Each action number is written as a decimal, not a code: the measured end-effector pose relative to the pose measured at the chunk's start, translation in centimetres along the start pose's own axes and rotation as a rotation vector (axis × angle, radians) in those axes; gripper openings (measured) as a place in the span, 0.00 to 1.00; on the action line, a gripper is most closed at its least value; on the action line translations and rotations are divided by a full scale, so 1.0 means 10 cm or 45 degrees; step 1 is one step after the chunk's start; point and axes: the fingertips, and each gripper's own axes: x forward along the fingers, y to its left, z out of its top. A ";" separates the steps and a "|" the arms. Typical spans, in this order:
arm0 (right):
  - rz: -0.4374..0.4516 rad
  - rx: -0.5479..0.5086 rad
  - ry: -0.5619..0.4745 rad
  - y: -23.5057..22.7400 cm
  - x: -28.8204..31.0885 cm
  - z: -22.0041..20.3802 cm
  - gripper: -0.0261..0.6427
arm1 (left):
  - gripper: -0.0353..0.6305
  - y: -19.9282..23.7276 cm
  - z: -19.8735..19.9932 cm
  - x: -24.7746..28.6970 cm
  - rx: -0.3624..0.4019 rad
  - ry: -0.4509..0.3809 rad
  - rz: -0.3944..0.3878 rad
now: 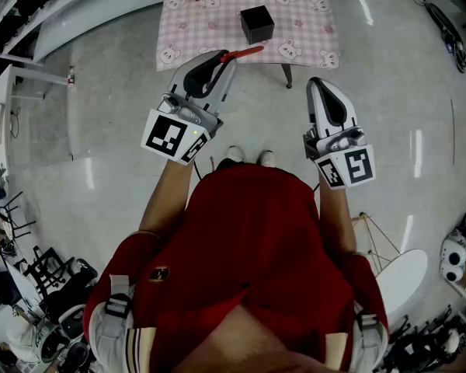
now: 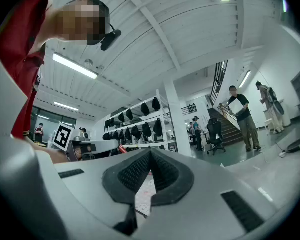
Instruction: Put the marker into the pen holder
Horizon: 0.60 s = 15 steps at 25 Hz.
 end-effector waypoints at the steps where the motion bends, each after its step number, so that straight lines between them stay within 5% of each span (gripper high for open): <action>1: 0.000 -0.002 0.000 0.00 0.00 0.00 0.04 | 0.14 0.00 -0.01 0.00 -0.001 0.001 0.000; 15: -0.002 -0.003 -0.015 0.09 0.05 0.02 0.04 | 0.14 0.09 -0.02 -0.10 -0.023 -0.019 0.012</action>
